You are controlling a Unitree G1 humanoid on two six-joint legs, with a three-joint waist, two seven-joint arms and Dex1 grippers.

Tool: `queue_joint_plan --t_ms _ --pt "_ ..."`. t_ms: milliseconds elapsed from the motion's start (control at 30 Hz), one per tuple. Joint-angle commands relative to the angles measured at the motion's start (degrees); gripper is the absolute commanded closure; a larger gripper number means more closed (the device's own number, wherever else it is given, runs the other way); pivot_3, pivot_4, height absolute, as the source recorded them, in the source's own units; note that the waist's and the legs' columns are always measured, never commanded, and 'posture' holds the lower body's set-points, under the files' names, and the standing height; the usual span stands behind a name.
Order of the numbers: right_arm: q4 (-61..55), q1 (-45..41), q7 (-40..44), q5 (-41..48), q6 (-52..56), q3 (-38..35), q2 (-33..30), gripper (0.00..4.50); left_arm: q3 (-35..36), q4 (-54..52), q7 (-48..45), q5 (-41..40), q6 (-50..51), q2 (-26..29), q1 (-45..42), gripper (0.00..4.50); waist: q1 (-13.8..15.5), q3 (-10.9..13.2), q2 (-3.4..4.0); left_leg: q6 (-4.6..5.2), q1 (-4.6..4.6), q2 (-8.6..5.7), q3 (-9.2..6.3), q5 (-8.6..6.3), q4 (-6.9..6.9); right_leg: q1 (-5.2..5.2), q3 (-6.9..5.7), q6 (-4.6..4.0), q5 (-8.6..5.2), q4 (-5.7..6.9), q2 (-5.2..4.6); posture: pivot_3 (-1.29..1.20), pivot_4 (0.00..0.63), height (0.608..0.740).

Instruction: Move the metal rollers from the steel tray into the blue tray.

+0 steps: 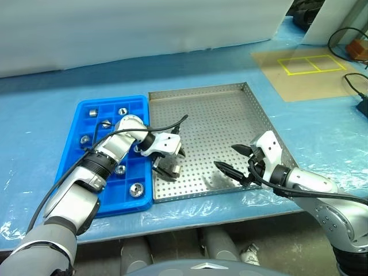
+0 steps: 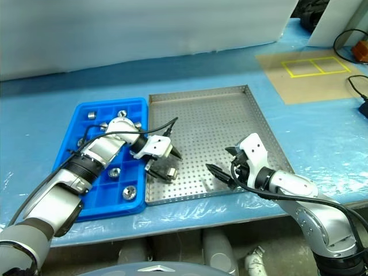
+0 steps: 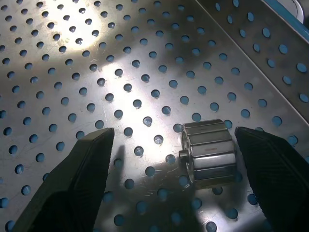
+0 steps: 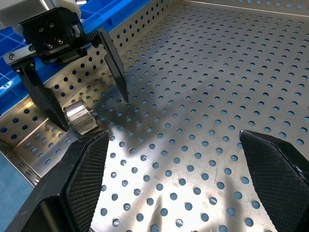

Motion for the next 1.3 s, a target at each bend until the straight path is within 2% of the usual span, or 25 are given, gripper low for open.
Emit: queue_joint_plan --t_ms 33,133,233,300,400,467,500,633,700,1033,1300 --pt "-2.4 0.0 -0.7 0.1 -0.7 -1.2 0.1 0.06 -0.7 1.4 -0.5 1.2 -1.3 0.0 0.3 0.23 -0.1 0.0 0.00 0.00 0.00 0.00 0.00 0.00 0.00 0.00 0.00 0.00 0.00 0.00 0.00 -0.58 0.150 0.740" --pt "-2.3 0.0 -0.9 0.1 -0.7 -1.3 0.1 0.06 -1.0 1.2 -1.6 1.3 -1.3 0.1 0.4 0.81 -0.1 0.0 0.00 0.00 0.00 0.00 0.00 0.00 0.00 0.00 0.00 0.00 0.00 0.00 0.00 -0.58 0.150 0.740" --pt "-2.3 0.5 -1.1 -0.1 -0.9 -1.4 0.1 0.06 -1.4 0.1 -1.6 1.9 -0.2 0.1 0.8 1.82 -0.1 0.0 0.00 0.00 0.00 0.00 0.00 0.00 0.00 0.00 0.00 0.00 0.00 0.00 0.00 -0.58 0.150 0.740" --pt "-2.3 0.7 -1.3 -0.1 -1.0 -1.3 0.1 0.06 -1.6 -0.7 -2.3 1.9 0.4 0.4 1.1 1.82 -0.1 0.0 0.00 0.01 0.00 0.00 0.00 0.00 -0.01 0.00 0.00 0.00 0.00 -0.01 0.00 -0.58 0.150 0.740" --pt "-2.4 0.7 -1.5 -0.2 -1.0 -1.1 0.2 0.06 -1.7 -1.2 -2.4 2.2 0.4 0.6 1.1 2.39 -0.2 0.0 0.00 0.01 0.00 0.00 0.00 -0.01 -0.02 -0.02 0.00 0.00 0.00 -0.02 0.00 -0.58 0.150 0.740" --pt "-2.3 0.6 -1.6 -0.2 -1.0 -1.0 0.2 0.06 -1.5 -1.4 -1.7 2.3 0.8 0.4 1.0 3.06 -0.4 0.0 0.00 0.00 0.00 0.01 0.00 -0.01 -0.04 -0.03 0.00 0.00 0.00 -0.02 0.01 -0.58 0.150 0.740" --pt "-2.2 0.5 -1.6 -0.2 -1.0 -1.0 0.2 0.06 -1.4 -1.6 -1.5 2.2 1.4 0.2 0.9 3.21 -0.4 0.0 0.01 0.00 0.01 0.01 0.00 -0.01 -0.05 -0.03 0.00 0.01 -0.01 -0.02 0.02 -0.58 0.150 0.740" --pt "-1.7 0.1 -1.4 -0.5 -1.3 -0.8 0.1 0.06 -1.5 -2.6 -2.9 1.6 2.1 0.8 0.9 3.26 -0.3 0.0 0.01 0.01 -0.01 -0.01 0.00 -0.01 -0.03 -0.02 0.00 0.01 -0.01 -0.03 -0.01 -0.57 0.150 0.740" --pt "-1.2 -0.4 -1.3 -0.7 -1.5 -0.8 0.1 0.06 -1.1 -2.7 -2.4 1.6 2.3 0.9 0.8 3.71 -0.4 0.0 0.01 0.01 0.01 0.00 0.00 -0.01 -0.03 -0.03 0.00 0.01 -0.01 -0.02 0.00 -0.56 0.150 0.740" --pt "0.2 -2.1 0.1 -1.4 -1.9 0.9 0.6 0.06 -0.2 -6.7 -2.4 0.2 5.8 3.1 2.3 3.71 -0.3 0.0 0.01 0.00 0.00 0.01 0.00 0.00 -0.08 -0.06 -0.01 0.01 -0.01 -0.02 0.01 -0.53 0.150 0.740" --pt "1.2 -2.8 0.8 -2.5 -2.4 2.3 1.2 0.06 5.4 -9.1 -1.2 -5.6 7.8 2.4 -0.3 3.71 0.1 0.0 0.01 -0.01 -0.04 0.00 0.01 0.00 -0.07 -0.10 -0.01 0.00 0.00 -0.01 0.00 -0.51 0.150 0.740"
